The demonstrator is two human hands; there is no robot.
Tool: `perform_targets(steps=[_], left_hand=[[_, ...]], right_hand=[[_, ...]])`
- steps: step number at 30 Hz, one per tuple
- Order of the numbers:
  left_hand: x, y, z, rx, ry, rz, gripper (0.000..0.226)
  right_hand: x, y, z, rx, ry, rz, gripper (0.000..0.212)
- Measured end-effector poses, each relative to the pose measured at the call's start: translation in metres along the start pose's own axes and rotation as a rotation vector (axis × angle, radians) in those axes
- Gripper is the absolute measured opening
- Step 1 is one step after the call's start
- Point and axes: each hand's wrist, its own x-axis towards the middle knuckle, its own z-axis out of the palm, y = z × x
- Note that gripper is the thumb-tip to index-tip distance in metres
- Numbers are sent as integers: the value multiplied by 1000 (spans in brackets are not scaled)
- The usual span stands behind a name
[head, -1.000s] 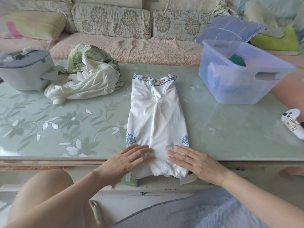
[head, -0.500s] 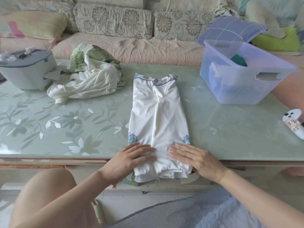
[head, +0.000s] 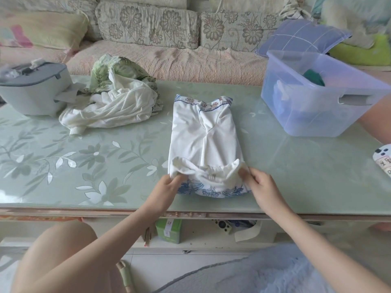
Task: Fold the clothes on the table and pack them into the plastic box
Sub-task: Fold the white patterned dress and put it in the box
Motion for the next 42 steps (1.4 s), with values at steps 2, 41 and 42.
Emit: perform_targets(steps=[2,41,42], left_hand=[[13,5,-1,-41,106,-119,26],[40,-8,-37,746,44,652,35],[35,-13,-40,844,-65,688,49]], right_hand=[[8,1,4,-43,72,36,46],[37,17,-23,-577,-207,-416,46],[33,22,-27,-642,-314,-371,60]])
